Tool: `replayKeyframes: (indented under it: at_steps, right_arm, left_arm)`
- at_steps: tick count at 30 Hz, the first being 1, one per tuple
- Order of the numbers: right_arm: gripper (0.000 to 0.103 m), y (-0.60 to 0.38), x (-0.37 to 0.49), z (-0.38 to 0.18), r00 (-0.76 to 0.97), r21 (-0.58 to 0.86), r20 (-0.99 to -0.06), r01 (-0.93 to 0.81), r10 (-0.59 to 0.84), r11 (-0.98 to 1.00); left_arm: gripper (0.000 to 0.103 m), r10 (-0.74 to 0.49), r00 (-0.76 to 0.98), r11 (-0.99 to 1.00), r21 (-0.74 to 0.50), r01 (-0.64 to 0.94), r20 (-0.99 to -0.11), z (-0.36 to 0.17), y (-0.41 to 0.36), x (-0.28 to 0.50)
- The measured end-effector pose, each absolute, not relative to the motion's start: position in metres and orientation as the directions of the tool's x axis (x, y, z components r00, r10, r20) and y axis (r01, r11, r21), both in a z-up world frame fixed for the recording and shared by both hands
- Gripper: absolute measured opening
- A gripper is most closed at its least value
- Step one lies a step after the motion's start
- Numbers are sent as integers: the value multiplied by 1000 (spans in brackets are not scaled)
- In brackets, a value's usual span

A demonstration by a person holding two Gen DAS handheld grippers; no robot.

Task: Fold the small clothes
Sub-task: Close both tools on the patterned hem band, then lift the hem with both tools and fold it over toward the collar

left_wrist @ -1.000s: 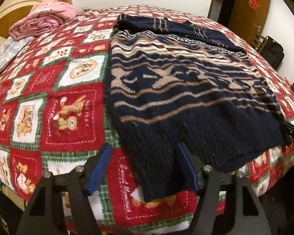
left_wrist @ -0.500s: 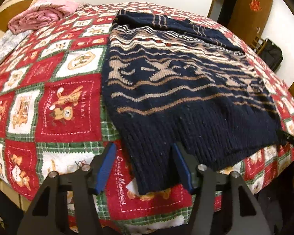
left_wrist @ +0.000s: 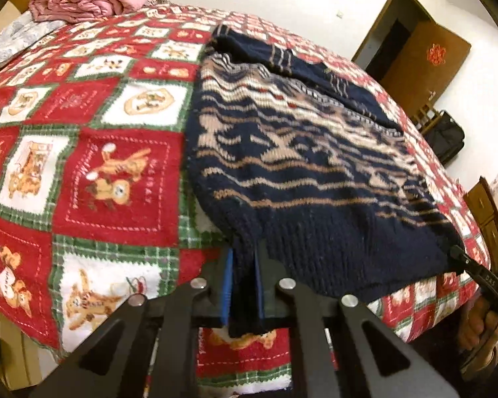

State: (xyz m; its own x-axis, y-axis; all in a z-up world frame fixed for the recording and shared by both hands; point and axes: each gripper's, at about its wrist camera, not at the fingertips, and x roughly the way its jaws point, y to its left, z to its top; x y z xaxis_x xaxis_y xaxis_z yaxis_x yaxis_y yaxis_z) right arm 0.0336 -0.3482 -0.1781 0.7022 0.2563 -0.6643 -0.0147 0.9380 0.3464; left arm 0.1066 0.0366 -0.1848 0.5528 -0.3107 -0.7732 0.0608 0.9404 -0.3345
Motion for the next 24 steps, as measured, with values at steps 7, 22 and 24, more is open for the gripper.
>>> replayKeyframes:
  at_steps: [7, 22, 24]
  right_arm:
    - [12, -359, 33, -165, 730, 434, -603, -39, 322, 900]
    - [12, -375, 68, -118, 802, 505, -485, -70, 350, 860]
    - [12, -376, 76, -112, 807, 506, -478, -72, 348, 860]
  left_arm:
    - [12, -392, 626, 901, -418, 114, -674, -150, 47, 102]
    - [11, -494, 646, 839, -515, 177, -582, -109, 57, 139]
    - [11, -491, 653, 841, -508, 183, -577, -104, 56, 148]
